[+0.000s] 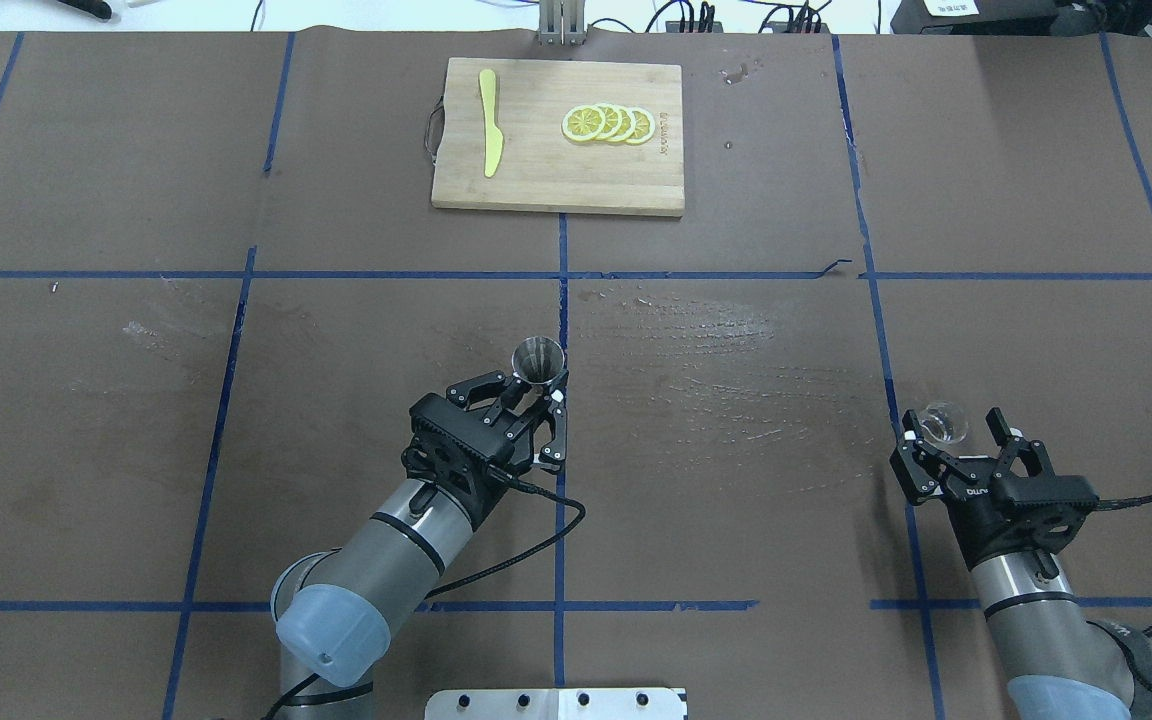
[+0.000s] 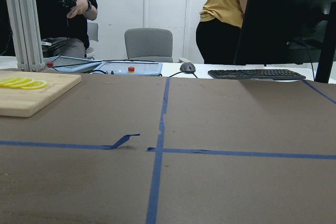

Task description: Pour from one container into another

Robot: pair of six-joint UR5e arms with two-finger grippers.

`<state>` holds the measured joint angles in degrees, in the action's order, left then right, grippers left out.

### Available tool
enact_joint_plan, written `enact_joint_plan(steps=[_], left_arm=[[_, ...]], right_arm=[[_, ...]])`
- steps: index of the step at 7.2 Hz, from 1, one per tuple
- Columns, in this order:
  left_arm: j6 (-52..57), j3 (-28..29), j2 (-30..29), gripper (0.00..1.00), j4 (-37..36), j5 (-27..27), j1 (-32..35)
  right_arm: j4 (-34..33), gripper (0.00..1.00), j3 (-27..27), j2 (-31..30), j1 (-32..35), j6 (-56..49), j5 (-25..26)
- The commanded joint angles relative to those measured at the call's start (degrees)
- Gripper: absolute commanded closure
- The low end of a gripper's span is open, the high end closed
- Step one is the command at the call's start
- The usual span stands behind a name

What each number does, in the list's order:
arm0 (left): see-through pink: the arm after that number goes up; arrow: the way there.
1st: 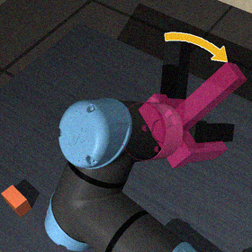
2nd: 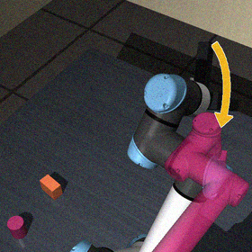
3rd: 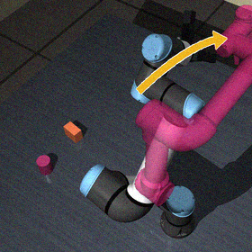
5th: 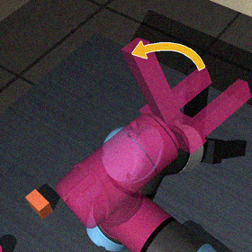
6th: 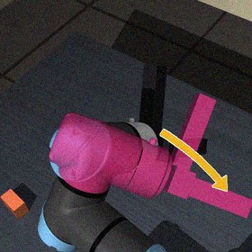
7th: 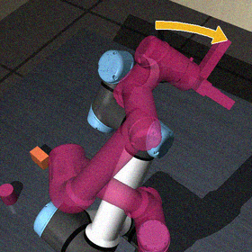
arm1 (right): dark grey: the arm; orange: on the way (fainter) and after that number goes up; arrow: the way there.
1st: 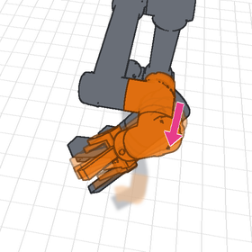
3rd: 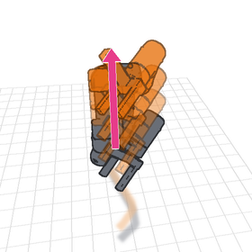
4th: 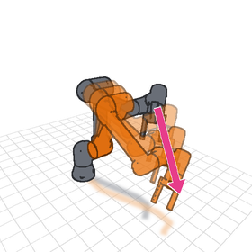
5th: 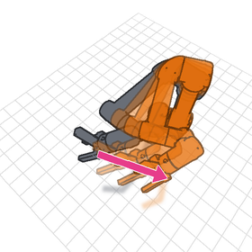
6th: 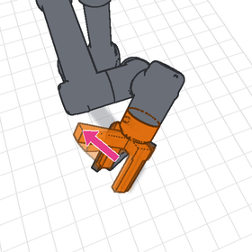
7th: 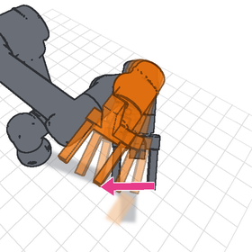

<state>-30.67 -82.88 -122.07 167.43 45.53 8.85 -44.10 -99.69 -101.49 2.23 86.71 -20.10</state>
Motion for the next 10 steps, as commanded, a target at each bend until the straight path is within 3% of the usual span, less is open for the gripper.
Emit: enact_joint_plan(steps=[1, 4, 6, 10], left_arm=[[0.0, 0.0, 0.0, 1.00, 0.0, 0.0, -0.1], [0.0, 0.0, 0.1, 1.00, 0.0, 0.0, -0.1], [0.0, 0.0, 0.1, 1.00, 0.0, 0.0, -0.1], [0.0, 0.0, 0.1, 1.00, 0.0, 0.0, -0.1]], right_arm=[[0.1, 0.01, 3.9, 3.2, 0.0, -0.1, 0.2], [0.3, 0.02, 5.6, 3.8, 0.1, -0.1, 0.1], [0.4, 0.12, 5.7, 3.8, 0.1, -0.1, 0.1], [0.4, 0.18, 6.6, 3.8, 0.1, -0.1, 0.1]])
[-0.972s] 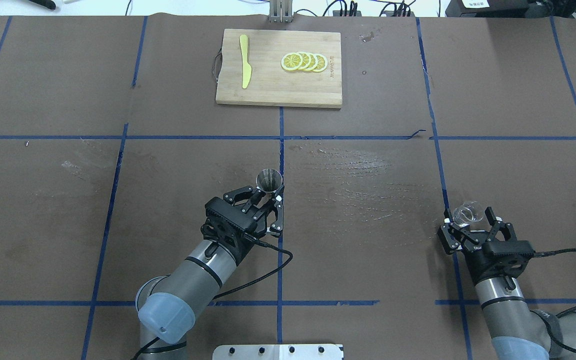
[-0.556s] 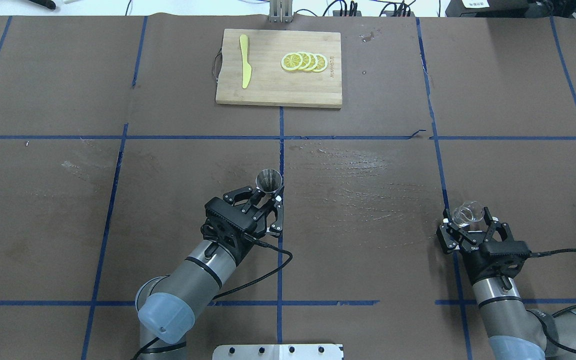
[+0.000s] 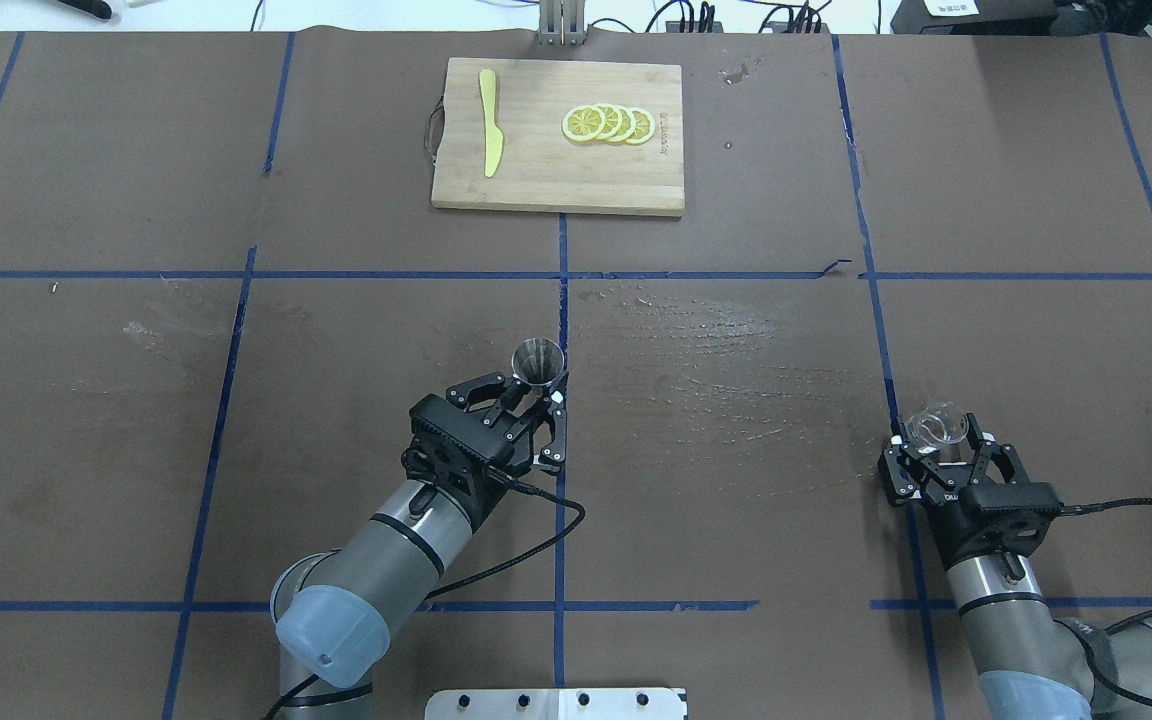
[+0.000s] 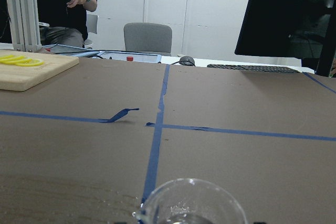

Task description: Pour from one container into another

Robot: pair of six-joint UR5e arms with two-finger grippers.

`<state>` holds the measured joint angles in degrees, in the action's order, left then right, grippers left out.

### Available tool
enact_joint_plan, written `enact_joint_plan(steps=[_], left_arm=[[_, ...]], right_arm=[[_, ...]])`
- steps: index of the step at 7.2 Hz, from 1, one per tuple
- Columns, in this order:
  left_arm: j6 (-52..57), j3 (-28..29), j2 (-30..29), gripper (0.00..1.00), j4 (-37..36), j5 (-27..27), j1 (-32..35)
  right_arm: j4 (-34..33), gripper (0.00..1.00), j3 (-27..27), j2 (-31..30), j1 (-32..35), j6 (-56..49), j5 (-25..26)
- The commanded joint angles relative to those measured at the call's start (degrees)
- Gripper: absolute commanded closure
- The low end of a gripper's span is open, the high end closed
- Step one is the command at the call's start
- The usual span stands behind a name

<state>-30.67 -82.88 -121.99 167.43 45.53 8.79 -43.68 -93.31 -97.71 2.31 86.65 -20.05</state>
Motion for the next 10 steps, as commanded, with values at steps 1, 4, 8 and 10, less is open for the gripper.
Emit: enact_joint_plan(steps=[1, 4, 8, 10], left_arm=[[0.0, 0.0, 0.0, 1.00, 0.0, 0.0, 0.0], [0.0, -0.1, 0.0, 1.00, 0.0, -0.1, -0.3], [0.0, -0.2, 0.1, 1.00, 0.1, -0.1, -0.4], [0.0, -0.2, 0.2, 1.00, 0.1, -0.1, -0.4]], right_arm=[[0.1, 0.22, 0.2, 0.0, 0.1, 0.0, 0.0], [0.2, 0.60, -0.1, 0.0, 0.1, 0.0, 0.0], [0.3, 0.84, -4.0, 0.0, 0.2, -0.9, 0.2], [0.1, 0.92, -11.8, 0.1, 0.1, -11.9, -0.1]])
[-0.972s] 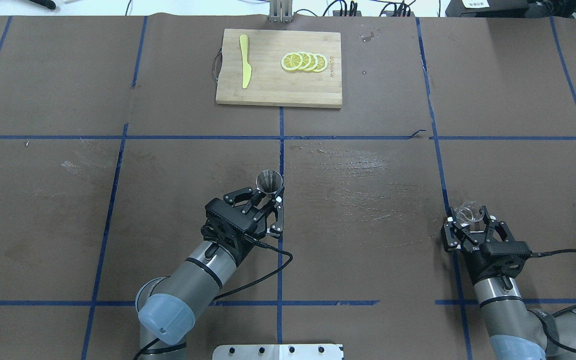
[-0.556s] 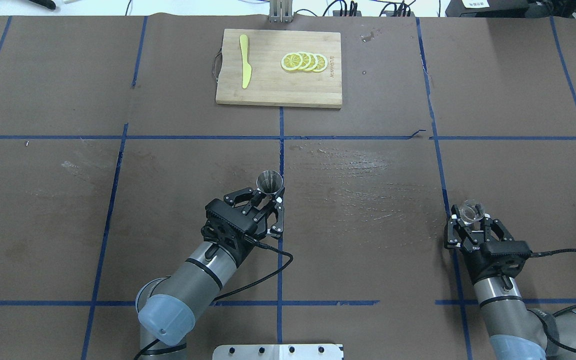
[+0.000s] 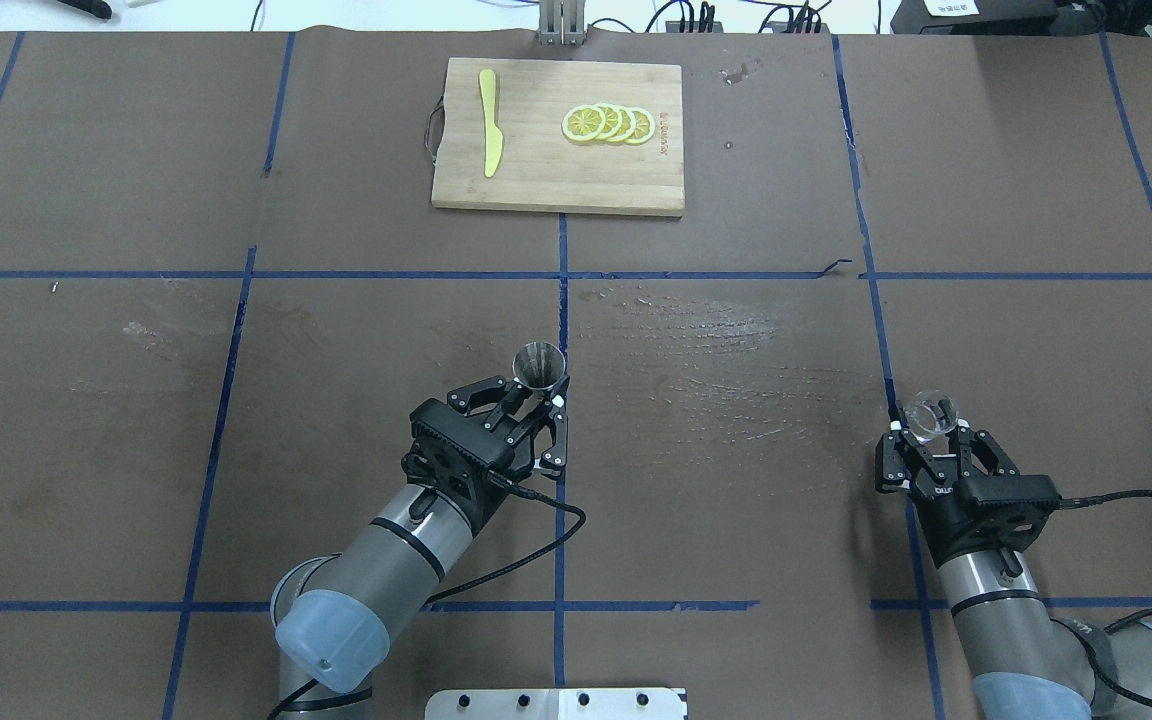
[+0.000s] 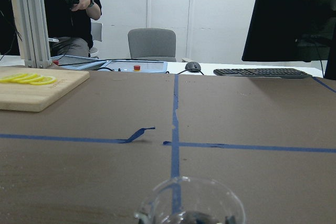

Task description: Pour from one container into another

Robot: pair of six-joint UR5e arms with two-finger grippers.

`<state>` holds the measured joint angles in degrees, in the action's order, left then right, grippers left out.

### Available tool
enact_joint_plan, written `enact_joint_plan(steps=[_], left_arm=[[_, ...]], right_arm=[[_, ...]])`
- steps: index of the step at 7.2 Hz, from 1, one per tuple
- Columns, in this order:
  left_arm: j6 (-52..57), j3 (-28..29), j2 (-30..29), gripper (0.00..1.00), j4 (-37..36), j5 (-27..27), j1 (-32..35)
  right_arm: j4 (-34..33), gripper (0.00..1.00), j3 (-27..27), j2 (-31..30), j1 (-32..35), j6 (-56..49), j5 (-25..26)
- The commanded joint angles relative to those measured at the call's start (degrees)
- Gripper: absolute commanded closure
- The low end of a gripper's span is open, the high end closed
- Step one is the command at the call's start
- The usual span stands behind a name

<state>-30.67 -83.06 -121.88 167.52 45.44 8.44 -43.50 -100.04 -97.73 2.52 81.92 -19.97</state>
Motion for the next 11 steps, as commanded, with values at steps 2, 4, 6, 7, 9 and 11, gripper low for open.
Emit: enact_joint_plan(steps=[2, 4, 6, 7, 9, 11], left_arm=[[0.0, 0.0, 0.0, 1.00, -0.1, 0.0, -0.1], [0.0, 0.0, -0.1, 1.00, -0.1, 0.0, -0.2], [0.0, 0.0, 0.0, 1.00, -0.1, 0.0, -0.2], [0.3, 0.2, 0.2, 1.00, -0.2, -0.1, -0.2], [1.0, 0.3, 0.4, 1.00, -0.5, -0.1, -0.3], [4.5, 0.4, 0.4, 1.00, -0.5, -0.3, -0.4]], right_arm=[[-0.4, 0.94, -8.2, 6.5, -0.1, -15.6, -0.7], [-2.4, 0.95, -8.2, 16.0, -0.1, -18.7, -0.8], [-4.0, 1.00, -8.9, 23.1, -0.3, -25.3, -3.7], [-4.7, 1.00, -8.8, 26.0, -0.3, -29.4, -3.9], [-8.7, 1.00, -8.9, 27.2, -0.1, -30.0, -4.0], [-15.7, 1.00, -9.0, 30.8, 1.3, -30.9, -4.0]])
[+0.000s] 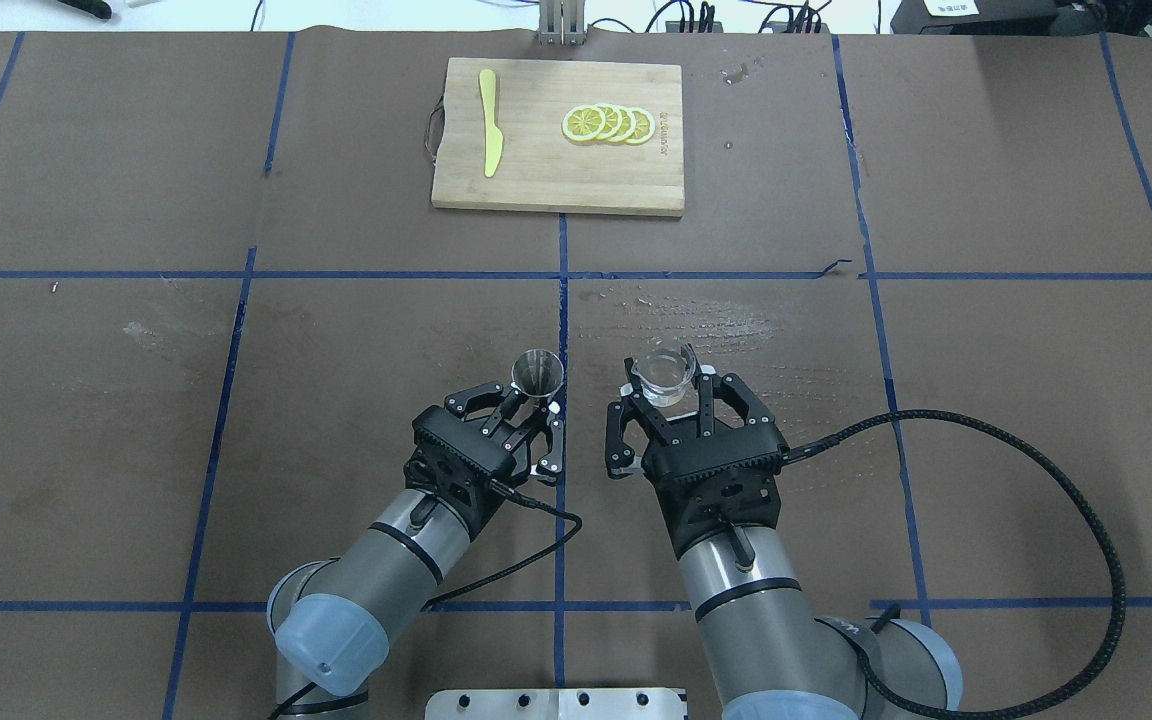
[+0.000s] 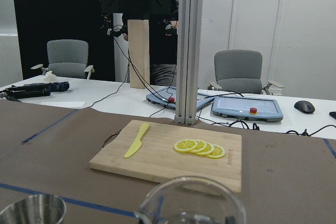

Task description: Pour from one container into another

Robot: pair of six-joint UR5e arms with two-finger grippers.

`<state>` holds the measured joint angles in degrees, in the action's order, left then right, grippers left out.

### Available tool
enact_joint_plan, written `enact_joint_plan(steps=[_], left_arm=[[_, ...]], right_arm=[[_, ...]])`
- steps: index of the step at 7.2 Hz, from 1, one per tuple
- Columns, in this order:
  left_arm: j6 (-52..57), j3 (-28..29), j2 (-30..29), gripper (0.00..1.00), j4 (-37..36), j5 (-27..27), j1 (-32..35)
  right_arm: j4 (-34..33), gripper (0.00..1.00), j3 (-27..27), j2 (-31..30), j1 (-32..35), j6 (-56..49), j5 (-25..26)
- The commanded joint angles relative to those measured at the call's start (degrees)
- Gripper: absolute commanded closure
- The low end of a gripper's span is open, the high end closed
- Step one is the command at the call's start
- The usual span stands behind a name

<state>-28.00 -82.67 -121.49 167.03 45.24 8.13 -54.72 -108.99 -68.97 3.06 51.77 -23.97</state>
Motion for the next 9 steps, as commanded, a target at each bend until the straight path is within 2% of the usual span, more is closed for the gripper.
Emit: enact_joint_plan(steps=[1, 3, 4, 9], left_arm=[[2.0, 0.1, 0.0, 1.00, 0.0, -0.8, -0.5], [1.7, 0.1, -0.2, 1.00, 0.0, -0.8, -0.7], [1.7, 0.0, -0.5, 1.00, 0.0, -0.8, -0.9], [1.6, 0.0, -0.7, 1.00, 0.0, -0.8, -1.5]], right_arm=[[-7.8, 1.00, -0.1, 4.1, 1.4, -1.1, -0.1], [-13.8, 1.00, -0.4, 5.6, 3.6, -1.1, -2.8], [-19.3, 1.00, -0.5, 8.9, 4.1, -1.1, -3.2], [-28.9, 1.00, -2.2, 10.6, 3.5, -4.2, -4.4]])
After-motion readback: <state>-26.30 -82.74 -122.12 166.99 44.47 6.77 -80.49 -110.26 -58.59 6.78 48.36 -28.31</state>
